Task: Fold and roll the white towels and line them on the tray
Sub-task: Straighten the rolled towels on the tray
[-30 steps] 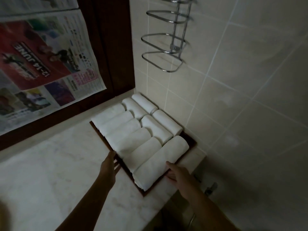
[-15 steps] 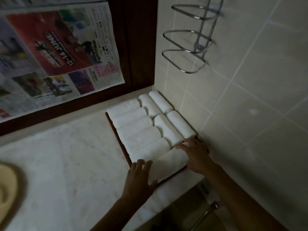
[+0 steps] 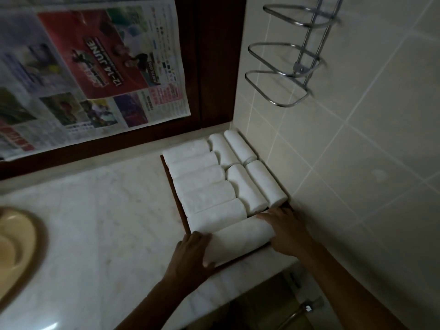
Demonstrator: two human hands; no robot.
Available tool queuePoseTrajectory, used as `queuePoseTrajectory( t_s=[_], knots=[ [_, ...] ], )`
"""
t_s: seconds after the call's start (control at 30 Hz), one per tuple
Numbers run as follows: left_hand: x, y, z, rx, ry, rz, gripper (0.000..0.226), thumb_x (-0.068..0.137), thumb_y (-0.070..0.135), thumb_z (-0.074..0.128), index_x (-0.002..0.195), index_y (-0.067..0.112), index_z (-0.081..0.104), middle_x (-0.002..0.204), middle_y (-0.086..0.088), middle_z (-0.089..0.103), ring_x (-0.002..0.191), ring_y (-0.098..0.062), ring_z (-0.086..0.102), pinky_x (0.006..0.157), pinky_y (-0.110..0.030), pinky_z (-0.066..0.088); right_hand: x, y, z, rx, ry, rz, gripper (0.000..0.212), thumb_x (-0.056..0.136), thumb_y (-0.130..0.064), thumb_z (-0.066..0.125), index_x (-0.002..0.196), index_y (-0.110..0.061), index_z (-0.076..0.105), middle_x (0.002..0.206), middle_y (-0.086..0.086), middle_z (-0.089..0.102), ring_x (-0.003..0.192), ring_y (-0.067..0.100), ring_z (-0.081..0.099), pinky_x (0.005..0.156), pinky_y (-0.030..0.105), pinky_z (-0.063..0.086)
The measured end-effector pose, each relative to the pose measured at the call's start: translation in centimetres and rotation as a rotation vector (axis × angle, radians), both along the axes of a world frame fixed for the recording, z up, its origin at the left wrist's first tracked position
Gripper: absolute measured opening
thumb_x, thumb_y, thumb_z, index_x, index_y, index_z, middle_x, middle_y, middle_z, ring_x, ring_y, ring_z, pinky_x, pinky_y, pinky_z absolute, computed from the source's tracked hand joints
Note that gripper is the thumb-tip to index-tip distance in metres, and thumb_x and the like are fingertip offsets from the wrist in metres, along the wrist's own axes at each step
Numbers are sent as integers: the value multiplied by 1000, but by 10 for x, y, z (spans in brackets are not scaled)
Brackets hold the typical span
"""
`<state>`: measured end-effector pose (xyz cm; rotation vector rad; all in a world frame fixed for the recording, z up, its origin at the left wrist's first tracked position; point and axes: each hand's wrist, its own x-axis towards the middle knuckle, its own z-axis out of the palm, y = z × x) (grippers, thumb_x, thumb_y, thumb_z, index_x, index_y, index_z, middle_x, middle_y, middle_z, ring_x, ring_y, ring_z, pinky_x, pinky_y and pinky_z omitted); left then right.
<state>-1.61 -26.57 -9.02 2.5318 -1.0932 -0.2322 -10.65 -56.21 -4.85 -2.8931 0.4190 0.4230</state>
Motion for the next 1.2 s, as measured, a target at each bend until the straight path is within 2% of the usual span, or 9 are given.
queuePoseTrajectory(
  t_s=[0.1,0.17,0.27,0.37,0.53,0.7,0.83,1.03,1.2],
  knots=[
    [10,-2,12,-90,-8,91,69,79,66,56,133,23,62,124,3,58,108,-19,56,90,-36,51,24,10,21,-21,-38,1,56,81,-26,60,137,-31,56,137,-1,53,127,28,50,106,46,42],
    [22,-8,16,-144,-6,145,63,86,61,55,133,20,61,126,1,58,109,-20,56,90,-35,49,43,25,24,47,-167,17,43,89,-21,55,131,-24,59,128,1,56,118,27,54,99,44,46],
    [37,-18,13,-102,-34,95,58,94,46,62,143,14,54,137,-4,56,120,-25,55,96,-39,48,66,47,12,191,-165,123,47,97,-21,52,143,-24,52,139,1,52,126,26,48,105,46,43],
    [44,-18,8,-28,31,72,60,99,45,57,150,16,46,149,-3,48,133,-23,46,107,-40,43,76,53,-3,115,-106,209,50,100,-28,51,149,-26,44,148,0,45,129,28,44,107,48,39],
    [54,-14,10,-11,38,29,56,96,48,54,145,21,51,141,2,51,128,-19,50,103,-37,40,86,44,4,126,-7,217,44,101,-33,49,144,-33,51,149,-5,47,128,24,46,107,45,38],
    [89,-28,24,-156,-25,154,48,94,34,67,139,19,56,132,-2,54,119,-20,52,96,-33,42,130,42,21,97,-219,125,27,98,-24,50,122,-25,63,120,1,60,112,25,56,91,41,49],
    [120,-34,20,-22,72,142,58,101,40,57,152,17,40,150,-5,44,133,-24,45,109,-39,38,158,46,11,100,-139,202,40,101,-33,53,140,-23,55,139,5,52,125,29,48,104,47,42],
    [137,-21,8,37,172,92,53,101,41,56,149,20,45,145,-3,50,131,-24,49,109,-41,38,170,40,2,179,-6,226,43,104,-36,52,145,-26,53,148,2,48,131,26,45,108,44,40],
    [164,-27,19,-167,30,232,49,97,38,64,140,19,54,138,-2,54,123,-21,53,103,-40,45,205,32,15,148,-247,147,37,99,-29,56,135,-23,59,131,4,58,119,26,55,96,41,49]
  ],
)
